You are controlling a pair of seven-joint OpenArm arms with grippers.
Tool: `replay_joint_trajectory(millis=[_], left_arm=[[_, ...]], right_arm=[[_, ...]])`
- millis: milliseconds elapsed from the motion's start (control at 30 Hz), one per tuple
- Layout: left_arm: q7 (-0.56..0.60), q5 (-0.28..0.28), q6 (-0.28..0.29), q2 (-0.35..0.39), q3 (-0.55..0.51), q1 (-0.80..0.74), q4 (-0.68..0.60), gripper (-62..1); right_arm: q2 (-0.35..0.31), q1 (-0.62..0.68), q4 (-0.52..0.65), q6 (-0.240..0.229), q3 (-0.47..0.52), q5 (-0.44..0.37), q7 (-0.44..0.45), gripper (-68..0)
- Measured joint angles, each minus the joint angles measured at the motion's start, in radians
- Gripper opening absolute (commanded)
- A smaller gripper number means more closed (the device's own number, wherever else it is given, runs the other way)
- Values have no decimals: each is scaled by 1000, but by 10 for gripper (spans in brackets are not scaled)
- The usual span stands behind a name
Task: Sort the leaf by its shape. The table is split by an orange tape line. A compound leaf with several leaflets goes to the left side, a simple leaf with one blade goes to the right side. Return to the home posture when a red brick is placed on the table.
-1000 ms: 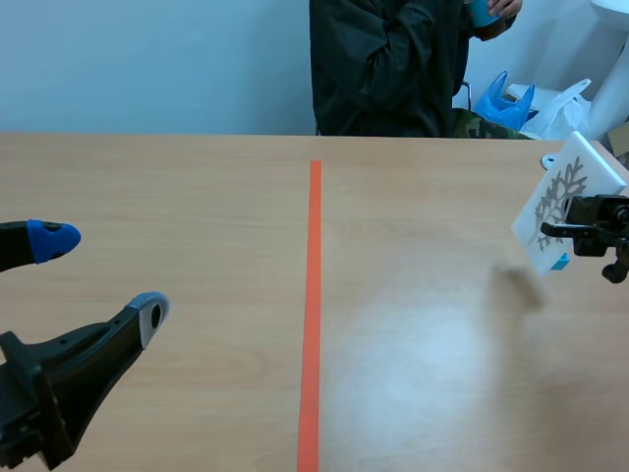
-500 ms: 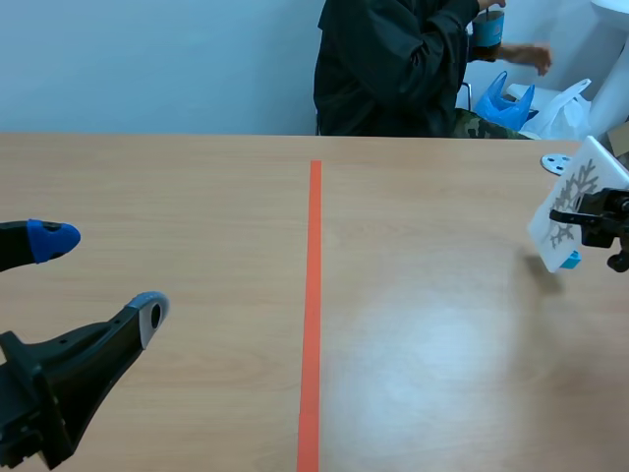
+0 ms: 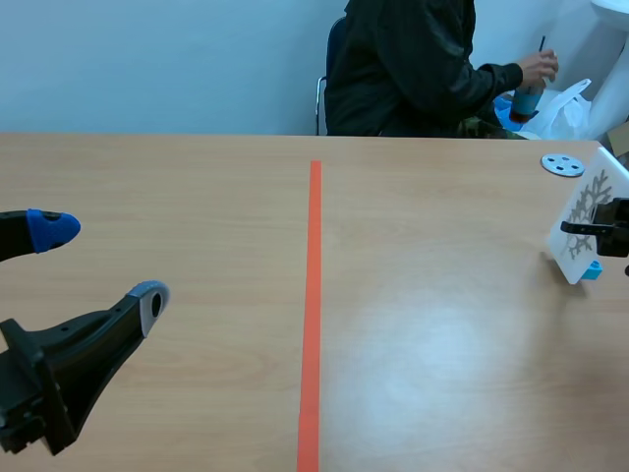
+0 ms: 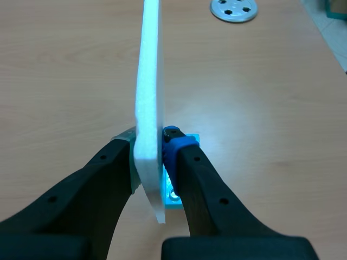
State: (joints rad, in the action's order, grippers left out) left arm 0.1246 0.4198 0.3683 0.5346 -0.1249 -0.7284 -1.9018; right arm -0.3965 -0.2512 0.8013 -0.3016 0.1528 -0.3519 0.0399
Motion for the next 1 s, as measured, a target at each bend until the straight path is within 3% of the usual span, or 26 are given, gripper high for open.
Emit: replay_joint_trajectory(millis=[200,400,533,667,800,1000], left_arm=[[0,0,0,0,0,0,0,14],[0,0,0,0,0,0,0,14],[0,0,0,0,0,0,0,14],[0,0,0,0,0,0,0,14],[0,0,0,0,0,0,0,14],[0,0,0,0,0,0,0,14]], right_arm=[[0,0,-44,-1,0,48,69,-662],[0,0,-51,-1,0,83,79,-659],[0,0,-51,-1,0,83,79,-608],[0,0,-51,-1,0,83,79,-601],[0,3,-51,-1,0,82,77,-455],[-3,3,-51,-21,0,82,72,-321]])
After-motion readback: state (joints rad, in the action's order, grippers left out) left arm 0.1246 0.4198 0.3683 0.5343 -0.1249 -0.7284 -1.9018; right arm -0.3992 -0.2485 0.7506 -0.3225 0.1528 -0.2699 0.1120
